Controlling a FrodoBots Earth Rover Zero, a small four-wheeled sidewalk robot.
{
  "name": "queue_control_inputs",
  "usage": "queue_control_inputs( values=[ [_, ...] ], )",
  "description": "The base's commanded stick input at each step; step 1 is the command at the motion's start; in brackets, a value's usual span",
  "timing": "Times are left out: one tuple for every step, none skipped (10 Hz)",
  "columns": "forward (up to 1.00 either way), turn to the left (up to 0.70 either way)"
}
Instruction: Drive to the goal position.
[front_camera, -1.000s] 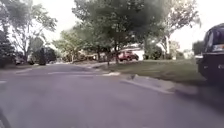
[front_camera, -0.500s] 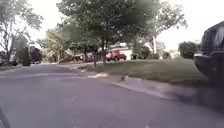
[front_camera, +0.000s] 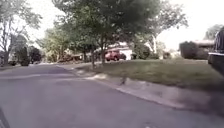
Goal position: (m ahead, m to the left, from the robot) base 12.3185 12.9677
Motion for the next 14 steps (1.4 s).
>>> queue_control_inputs(
  values=[
    [0.85,0.0],
    [0.85,0.0],
    [0.85,0.0],
    [0.85,0.0],
    [0.85,0.0],
    [0.85,0.19],
    [0.85,0.01],
    [0.25,0.0],
    [0.0,0.0],
    [0.0,0.0],
    [0.0,0.46],
    [0.0,0.85],
    [0.0,0.85],
    [0.0,0.85]
  ],
)
